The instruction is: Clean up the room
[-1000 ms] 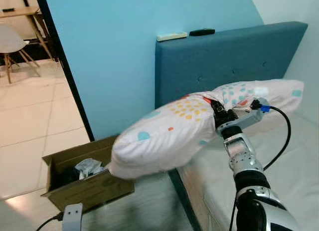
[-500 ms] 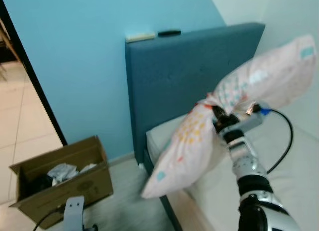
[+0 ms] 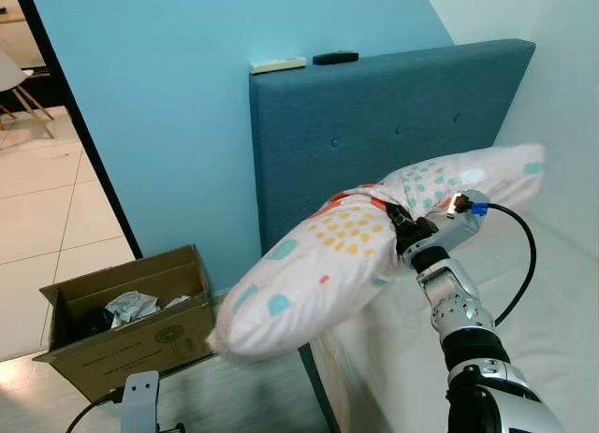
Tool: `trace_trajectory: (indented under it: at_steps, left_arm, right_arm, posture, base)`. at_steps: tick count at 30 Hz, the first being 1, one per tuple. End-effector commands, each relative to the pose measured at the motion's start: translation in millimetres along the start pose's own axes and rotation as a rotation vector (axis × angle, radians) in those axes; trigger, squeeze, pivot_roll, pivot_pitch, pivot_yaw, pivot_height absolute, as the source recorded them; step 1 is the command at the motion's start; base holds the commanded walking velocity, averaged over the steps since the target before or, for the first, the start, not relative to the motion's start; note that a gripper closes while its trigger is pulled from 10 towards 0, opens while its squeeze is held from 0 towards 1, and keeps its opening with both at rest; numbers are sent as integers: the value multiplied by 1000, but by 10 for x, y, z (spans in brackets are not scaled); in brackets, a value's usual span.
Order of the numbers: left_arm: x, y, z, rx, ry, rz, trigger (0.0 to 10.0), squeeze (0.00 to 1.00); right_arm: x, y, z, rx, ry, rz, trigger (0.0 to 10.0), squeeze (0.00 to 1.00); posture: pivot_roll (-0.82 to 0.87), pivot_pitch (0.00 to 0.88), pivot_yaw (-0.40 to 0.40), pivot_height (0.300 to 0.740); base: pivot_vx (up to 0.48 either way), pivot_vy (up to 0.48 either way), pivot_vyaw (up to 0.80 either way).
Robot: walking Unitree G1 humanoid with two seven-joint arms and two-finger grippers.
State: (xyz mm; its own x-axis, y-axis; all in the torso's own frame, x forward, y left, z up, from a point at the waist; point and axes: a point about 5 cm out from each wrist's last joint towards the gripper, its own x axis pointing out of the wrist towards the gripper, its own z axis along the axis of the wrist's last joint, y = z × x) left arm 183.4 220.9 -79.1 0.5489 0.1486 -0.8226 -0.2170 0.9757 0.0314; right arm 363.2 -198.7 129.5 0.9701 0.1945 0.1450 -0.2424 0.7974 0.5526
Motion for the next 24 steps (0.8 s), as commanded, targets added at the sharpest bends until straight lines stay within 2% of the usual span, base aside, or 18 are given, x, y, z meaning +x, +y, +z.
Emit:
trace_trajectory:
  at_steps: [1,8,18,24]
  left_arm:
    - [0,13,19,3,-9,-4,10000,0]
    - [6,-14,58,3,-24,-14,10000,0]
    - [7,-38,53,7,-22,-22,10000,0]
    - [5,-40,41,7,-20,-25,10000,0]
  right_arm:
    - [88,117,130,-26,-46,58,10000,0]
    - [62,97,111,-45,-35,56,10000,0]
    - [60,126,108,-63,-32,85,10000,0]
    - [61,72,146,-35,-58,31,10000,0]
  posture:
    - [68,0,-31,740]
    - [66,0,-31,740]
    - [64,0,-35,740]
    - [65,0,-36,740]
  base:
    - [289,0,0]
    - [334,0,139]
    - [369,0,743]
    - [376,0,0]
